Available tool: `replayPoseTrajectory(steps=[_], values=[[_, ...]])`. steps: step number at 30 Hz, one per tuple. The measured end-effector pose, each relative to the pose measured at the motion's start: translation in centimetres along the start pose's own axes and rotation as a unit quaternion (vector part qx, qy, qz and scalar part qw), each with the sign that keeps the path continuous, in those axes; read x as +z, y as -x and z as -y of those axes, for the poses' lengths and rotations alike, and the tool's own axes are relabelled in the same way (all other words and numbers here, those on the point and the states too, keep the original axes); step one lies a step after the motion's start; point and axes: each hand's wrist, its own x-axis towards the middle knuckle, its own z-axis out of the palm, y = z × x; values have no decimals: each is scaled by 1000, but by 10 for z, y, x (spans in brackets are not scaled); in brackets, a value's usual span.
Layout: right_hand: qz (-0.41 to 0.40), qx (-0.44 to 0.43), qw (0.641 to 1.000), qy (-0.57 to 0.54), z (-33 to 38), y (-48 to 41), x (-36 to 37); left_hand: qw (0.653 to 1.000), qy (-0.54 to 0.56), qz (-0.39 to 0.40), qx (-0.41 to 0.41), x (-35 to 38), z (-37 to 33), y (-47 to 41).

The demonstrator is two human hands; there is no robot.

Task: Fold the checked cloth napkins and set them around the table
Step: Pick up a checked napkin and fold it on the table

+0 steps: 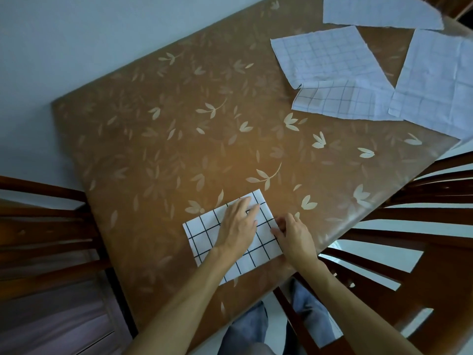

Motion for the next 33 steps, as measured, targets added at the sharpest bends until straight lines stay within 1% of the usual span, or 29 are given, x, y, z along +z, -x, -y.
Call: replayPoseTrajectory(steps=[2,5,8,11,14,19,21,24,33], values=[[-14,-1,1000,2,-1,0,2,999,-25,15,23,10,-5,-1],[-37,-9,999,23,0,2,8,997,-58,48,30,21,-3,-2],[-81,-106,985,109,-5,4,16,991,-102,67,46,26,4,-1],[-57,-201,968,142,-1,8,17,990,-110,68,61,27,9,-3],[-9,-234,957,171,-1,9,22,988,-120,74,67,27,11,-4],[46,-227,932,278,-26,14,29,989,-99,78,70,25,23,-6],[53,-220,926,302,-29,16,29,988,-105,84,76,21,32,-6],[59,-206,932,293,-26,18,27,986,-125,91,62,13,53,4],[66,-197,934,290,-26,18,25,988,-125,79,-39,-5,104,64]])
